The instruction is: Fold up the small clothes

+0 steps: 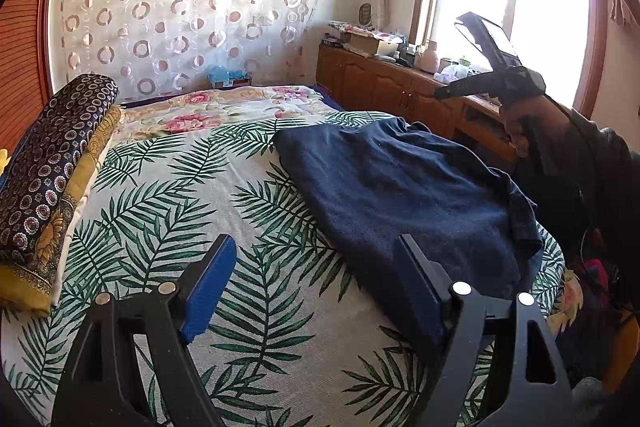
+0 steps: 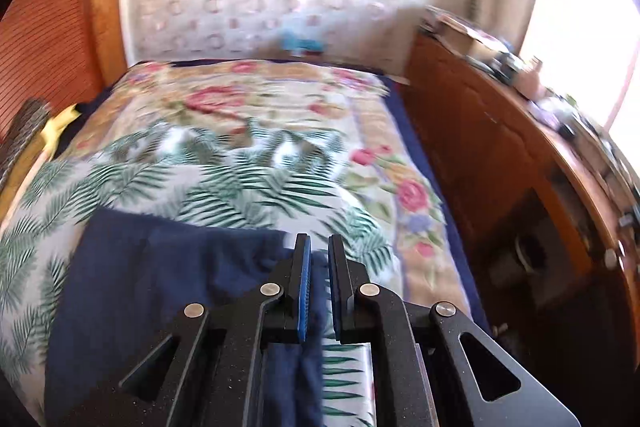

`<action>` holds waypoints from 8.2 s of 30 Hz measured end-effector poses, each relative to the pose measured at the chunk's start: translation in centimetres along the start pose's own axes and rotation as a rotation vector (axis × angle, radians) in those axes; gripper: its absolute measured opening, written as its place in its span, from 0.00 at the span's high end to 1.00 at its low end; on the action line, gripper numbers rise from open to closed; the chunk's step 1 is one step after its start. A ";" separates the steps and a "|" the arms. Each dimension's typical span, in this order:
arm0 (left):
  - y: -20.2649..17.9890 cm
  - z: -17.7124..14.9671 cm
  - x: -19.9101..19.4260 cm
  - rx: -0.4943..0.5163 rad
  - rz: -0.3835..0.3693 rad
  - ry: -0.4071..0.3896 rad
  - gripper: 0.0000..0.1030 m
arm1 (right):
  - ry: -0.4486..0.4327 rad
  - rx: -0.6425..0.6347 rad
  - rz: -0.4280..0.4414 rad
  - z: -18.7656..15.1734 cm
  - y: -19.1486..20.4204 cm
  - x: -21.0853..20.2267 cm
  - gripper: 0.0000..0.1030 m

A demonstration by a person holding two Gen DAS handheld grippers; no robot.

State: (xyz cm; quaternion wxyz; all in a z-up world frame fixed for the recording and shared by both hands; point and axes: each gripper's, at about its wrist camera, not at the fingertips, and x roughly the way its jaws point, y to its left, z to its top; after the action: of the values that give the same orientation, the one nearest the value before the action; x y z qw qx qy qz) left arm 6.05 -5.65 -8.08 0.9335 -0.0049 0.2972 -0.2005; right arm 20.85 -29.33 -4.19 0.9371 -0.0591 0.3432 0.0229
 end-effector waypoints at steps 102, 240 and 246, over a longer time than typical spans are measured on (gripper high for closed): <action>-1.0 11.2 8.3 0.067 -0.200 0.087 0.96 | -0.246 -0.056 0.226 -8.1 -3.0 -9.3 0.91; 7.8 15.3 2.7 -0.009 -0.046 -0.031 0.87 | -0.174 -0.139 0.534 4.1 2.5 -9.3 0.82; 12.5 14.5 -1.7 -0.079 0.056 -0.086 0.87 | -0.231 -0.277 0.603 7.3 8.4 -9.7 0.82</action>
State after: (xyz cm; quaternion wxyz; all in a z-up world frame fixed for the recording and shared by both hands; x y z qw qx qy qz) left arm 17.45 4.86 3.19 0.9498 -0.0420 0.2643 -0.1622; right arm 17.44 -20.11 6.80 0.9039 -0.0786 0.2306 0.3517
